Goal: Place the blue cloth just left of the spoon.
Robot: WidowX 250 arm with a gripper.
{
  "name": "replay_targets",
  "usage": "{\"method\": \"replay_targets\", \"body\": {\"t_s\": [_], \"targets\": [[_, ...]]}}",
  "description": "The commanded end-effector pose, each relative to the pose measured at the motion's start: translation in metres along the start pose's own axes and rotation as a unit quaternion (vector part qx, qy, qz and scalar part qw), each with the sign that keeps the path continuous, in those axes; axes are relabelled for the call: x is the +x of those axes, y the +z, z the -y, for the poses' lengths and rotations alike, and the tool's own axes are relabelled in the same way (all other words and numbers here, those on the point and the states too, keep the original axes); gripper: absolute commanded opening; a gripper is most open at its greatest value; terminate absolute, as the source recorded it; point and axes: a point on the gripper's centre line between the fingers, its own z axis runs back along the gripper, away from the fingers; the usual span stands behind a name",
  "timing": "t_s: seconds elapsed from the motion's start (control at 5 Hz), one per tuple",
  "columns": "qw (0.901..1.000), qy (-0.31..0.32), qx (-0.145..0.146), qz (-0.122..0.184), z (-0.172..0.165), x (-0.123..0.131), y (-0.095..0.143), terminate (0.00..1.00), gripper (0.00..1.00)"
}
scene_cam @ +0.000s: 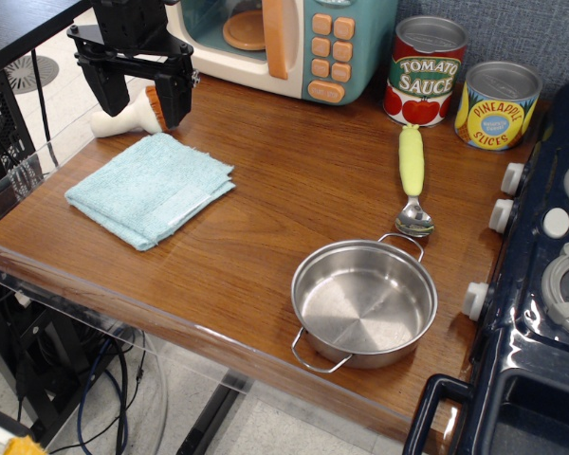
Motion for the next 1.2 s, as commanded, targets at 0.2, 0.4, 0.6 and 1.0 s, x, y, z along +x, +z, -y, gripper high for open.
{"method": "replay_targets", "body": {"t_s": [0.2,0.4,0.6,1.0], "targets": [[0.9991,0.038,0.022,0.000,-0.007,-0.005,-0.024,0.00,1.00],[0.9970,0.047,0.059,-0.017,-0.020,-0.012,-0.053,0.00,1.00],[0.9964,0.051,0.068,-0.010,-0.026,-0.018,-0.072,0.00,1.00],[0.9991,0.018,0.025,-0.028,-0.006,-0.016,-0.090,0.00,1.00]]}}
